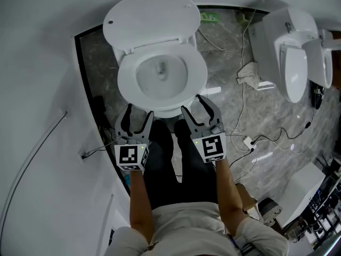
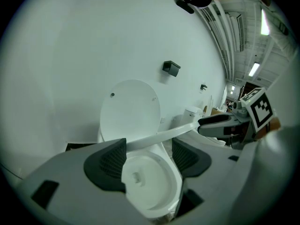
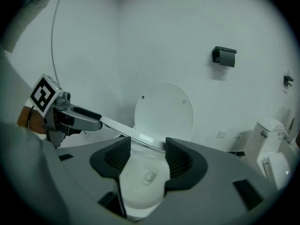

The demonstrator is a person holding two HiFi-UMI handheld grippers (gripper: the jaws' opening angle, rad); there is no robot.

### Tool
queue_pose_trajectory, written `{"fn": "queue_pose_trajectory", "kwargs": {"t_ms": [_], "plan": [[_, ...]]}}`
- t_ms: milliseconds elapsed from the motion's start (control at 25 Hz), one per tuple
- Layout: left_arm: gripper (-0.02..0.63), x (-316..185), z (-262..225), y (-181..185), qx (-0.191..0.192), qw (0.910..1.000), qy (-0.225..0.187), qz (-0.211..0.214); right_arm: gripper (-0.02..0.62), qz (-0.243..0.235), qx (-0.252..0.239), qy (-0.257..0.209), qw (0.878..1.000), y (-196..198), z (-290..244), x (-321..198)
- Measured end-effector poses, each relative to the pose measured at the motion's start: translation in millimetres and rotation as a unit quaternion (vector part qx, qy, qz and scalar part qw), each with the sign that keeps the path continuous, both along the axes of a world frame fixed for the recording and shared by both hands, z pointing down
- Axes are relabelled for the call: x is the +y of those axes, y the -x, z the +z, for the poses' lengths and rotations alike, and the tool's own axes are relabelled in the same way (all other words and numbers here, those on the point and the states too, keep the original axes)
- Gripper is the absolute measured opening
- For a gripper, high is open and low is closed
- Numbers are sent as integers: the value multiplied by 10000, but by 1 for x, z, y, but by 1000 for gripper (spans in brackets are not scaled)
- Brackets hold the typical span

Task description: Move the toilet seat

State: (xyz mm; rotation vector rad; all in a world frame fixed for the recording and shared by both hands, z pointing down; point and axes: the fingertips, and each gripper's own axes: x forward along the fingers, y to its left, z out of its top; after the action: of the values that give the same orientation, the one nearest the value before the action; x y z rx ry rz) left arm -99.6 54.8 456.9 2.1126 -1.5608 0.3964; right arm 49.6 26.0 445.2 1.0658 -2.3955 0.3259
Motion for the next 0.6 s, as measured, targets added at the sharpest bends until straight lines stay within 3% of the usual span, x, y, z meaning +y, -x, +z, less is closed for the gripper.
{"fn": "queue_pose_trajectory", "kwargs": {"t_ms": [600], "plan": [[322, -24, -19, 9, 101, 9999, -81, -28, 245, 203, 24, -59, 9998, 7, -18, -26]]}}
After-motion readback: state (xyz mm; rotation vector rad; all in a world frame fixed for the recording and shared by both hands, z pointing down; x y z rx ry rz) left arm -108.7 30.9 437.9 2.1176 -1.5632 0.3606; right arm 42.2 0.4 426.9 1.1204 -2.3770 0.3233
